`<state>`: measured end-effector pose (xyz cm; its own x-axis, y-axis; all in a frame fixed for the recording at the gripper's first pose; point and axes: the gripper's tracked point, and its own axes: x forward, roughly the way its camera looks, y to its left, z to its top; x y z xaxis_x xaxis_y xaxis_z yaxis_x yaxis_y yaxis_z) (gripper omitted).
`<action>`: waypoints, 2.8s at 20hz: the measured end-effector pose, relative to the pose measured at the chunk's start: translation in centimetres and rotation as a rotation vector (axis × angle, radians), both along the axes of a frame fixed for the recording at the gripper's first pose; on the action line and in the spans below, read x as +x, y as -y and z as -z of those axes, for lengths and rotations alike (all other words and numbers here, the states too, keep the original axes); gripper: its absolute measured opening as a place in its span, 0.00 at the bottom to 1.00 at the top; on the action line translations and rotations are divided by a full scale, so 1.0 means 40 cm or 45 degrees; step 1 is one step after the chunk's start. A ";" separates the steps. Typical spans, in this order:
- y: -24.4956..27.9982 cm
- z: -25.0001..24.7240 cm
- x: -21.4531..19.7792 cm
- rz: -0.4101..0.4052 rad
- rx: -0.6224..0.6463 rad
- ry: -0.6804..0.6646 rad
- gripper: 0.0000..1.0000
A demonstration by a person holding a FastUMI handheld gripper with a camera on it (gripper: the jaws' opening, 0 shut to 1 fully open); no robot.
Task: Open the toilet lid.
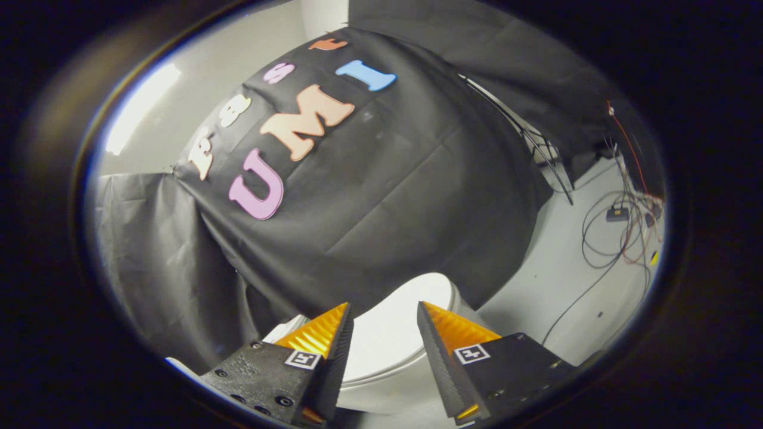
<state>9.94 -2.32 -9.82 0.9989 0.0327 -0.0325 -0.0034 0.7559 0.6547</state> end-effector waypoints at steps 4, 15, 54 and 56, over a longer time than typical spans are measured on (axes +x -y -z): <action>-0.018 0.038 0.053 0.001 0.124 -0.002 0.66; -0.012 0.223 0.152 0.114 0.545 -0.050 0.66; -0.095 -0.079 0.268 0.076 0.040 -0.041 0.02; -0.140 -0.132 0.278 0.052 -0.011 -0.003 0.02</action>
<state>21.06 3.29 -4.54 0.9993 -0.0088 -0.0350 0.0294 0.7611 0.6480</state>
